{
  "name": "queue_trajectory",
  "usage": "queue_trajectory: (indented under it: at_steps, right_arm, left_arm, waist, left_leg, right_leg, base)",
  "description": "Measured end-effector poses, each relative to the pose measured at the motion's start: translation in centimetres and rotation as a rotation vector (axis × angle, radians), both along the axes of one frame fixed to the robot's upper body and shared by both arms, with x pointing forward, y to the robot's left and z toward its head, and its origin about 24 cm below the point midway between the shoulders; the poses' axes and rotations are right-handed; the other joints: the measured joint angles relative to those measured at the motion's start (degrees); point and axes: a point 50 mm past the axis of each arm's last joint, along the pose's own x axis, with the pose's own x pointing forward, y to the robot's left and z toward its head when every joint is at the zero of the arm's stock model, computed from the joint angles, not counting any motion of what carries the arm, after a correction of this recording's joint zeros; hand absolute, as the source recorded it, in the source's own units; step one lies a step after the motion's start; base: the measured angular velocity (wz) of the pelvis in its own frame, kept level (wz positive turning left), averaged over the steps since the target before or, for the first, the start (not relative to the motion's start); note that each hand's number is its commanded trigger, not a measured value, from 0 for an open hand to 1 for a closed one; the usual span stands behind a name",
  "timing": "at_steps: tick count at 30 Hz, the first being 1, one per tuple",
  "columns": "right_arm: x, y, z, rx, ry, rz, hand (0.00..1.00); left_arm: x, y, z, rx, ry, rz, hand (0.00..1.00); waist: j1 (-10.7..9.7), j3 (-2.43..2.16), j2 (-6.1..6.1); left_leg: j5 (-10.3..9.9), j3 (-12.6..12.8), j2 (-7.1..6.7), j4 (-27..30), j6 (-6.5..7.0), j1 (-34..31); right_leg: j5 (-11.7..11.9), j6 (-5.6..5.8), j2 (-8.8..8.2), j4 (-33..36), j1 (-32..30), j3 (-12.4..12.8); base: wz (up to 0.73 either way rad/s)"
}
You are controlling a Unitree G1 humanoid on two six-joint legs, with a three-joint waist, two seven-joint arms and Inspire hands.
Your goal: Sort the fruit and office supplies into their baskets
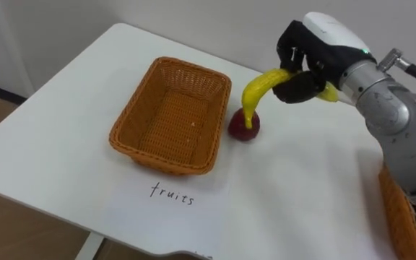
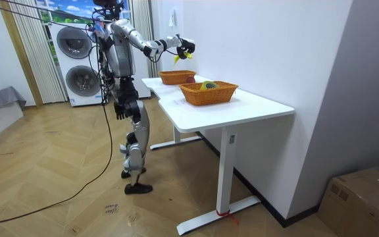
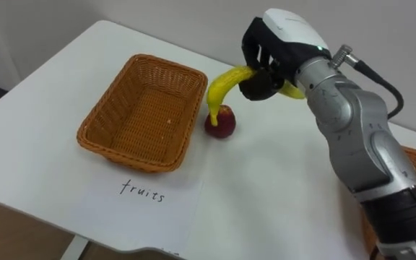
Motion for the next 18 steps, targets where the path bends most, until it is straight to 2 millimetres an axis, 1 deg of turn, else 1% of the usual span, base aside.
queue_trajectory:
  at_steps: [5,7,10,11,12,14,18]
  right_arm:
    - [0.0,0.5,0.0,0.022,-0.013,0.009,1.00]
    - [0.0,0.8,-0.1,0.037,-0.016,0.012,1.00]
    - [0.0,1.3,-0.2,0.049,-0.022,0.026,1.00]
    - [0.0,1.5,-0.3,0.051,-0.020,0.032,1.00]
    - [0.0,1.8,-0.4,0.053,-0.016,0.042,1.00]
    - [0.0,2.1,-0.3,0.073,-0.013,0.052,1.00]
    - [0.1,2.6,-0.5,0.106,-0.006,0.071,1.00]
  left_arm:
    - [-0.4,-0.1,0.0,0.005,0.009,0.004,0.00]
    - [-0.5,-0.1,0.0,0.005,0.012,0.005,0.00]
    - [-0.3,-0.1,0.0,0.006,0.010,0.000,0.00]
    - [-0.4,-0.1,0.0,0.008,0.010,0.000,0.00]
    - [-0.5,-0.1,0.0,0.012,0.013,0.002,0.00]
    - [-0.6,-0.1,0.0,0.018,0.017,0.004,0.00]
    - [-0.5,-0.1,0.0,0.023,0.022,-0.018,0.00]
  waist:
    - [0.48,-0.01,0.00]
    - [1.54,-0.02,-0.01]
    - [2.95,-0.17,-0.23]
    - [3.32,-0.31,-0.44]
    - [3.51,-0.32,-0.64]
    - [3.63,-0.26,-0.83]
    - [4.81,-0.15,-1.01]
  left_leg:
    - [0.01,-0.75,-0.08,0.13,0.01,-0.23]
    - [0.01,-0.71,-0.09,0.15,0.01,-0.26]
    - [0.02,-0.80,-0.11,0.13,0.00,-0.63]
    - [0.02,-0.83,-0.11,0.15,0.00,-0.88]
    - [0.02,-1.08,-0.13,0.18,0.00,-1.02]
    - [0.04,-1.56,-0.25,0.27,0.02,-1.18]
    - [0.08,-2.49,-0.57,0.35,0.10,-1.48]
  right_leg:
    - [-0.03,0.05,-0.08,0.07,0.11,-1.08]
    - [-0.06,0.10,-0.12,0.10,0.03,-1.30]
    - [-0.10,0.16,-0.14,0.11,-0.33,-1.23]
    - [-0.10,0.16,-0.15,0.11,-0.50,-1.52]
    - [-0.10,0.16,-0.19,0.11,-0.49,-2.09]
    - [-0.10,0.16,-0.27,0.11,-0.43,-2.80]
    - [-0.13,0.21,-0.38,0.10,-0.41,-2.92]
  base:
    - [0.07]
    - [0.00]
    - [0.00]
    - [0.04]
    - [0.09]
    - [0.13]
    - [0.12]
